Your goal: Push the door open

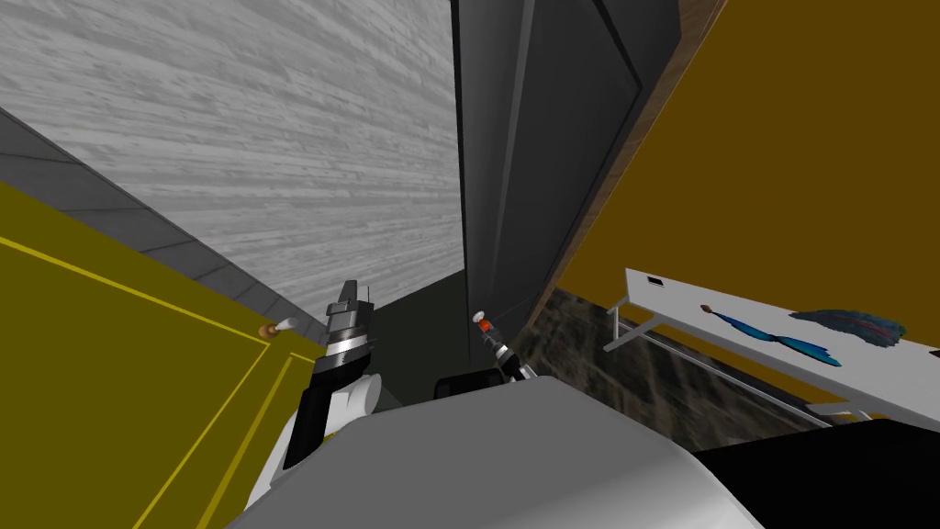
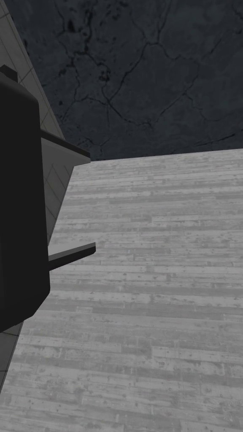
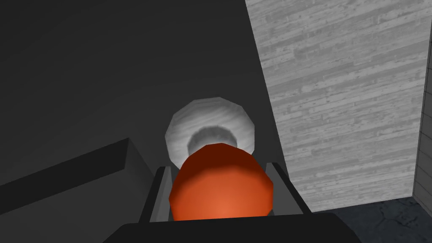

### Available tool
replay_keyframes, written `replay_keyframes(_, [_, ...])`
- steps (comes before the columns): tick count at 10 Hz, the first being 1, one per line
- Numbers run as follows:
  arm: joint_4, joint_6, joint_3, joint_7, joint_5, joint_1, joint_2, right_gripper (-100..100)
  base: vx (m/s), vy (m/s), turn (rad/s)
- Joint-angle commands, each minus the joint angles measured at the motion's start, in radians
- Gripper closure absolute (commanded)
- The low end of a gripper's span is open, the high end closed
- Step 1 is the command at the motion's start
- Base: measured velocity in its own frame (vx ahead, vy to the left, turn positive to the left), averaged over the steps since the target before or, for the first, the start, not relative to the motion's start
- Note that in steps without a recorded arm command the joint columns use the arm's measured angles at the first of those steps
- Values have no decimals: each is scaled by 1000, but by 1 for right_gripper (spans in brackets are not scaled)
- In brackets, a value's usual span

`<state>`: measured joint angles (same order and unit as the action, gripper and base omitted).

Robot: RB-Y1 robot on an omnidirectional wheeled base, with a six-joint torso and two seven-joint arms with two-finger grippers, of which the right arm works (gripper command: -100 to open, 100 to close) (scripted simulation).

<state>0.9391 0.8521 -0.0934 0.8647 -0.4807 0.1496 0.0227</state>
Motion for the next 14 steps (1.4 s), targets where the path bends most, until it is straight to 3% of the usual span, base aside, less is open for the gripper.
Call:
replay_keyframes(1, [9,4,9,-43,35,-9,7,100,25,7,41])
replay_keyframes(2, [6,7,6,-71,59,-11,11,100,42,5,68])
replay_keyframes(3, [6,7,6,-79,59,-11,11,100,32,9,30])
replay_keyframes(5, [1,12,-1,-148,111,-17,18,100,34,9,56])
replay_keyframes(6, [1,12,-1,-153,112,-17,18,100,33,12,21])
replay_keyframes(8, [-6,19,-7,-215,169,-24,24,100,44,8,63])
replay_keyframes(9, [-6,19,-7,-232,169,-24,24,100,46,5,16])
replay_keyframes(11, [-12,25,-14,-295,228,-31,29,100,49,10,55])
replay_keyframes(12, [-12,25,-14,-312,228,-31,29,100,44,-6,14])
replay_keyframes(13, [-18,28,-14,-259,217,-41,29,-100,-33,7,-25])
replay_keyframes(14, [-20,25,-12,-238,214,-44,31,-100,-78,14,-27])
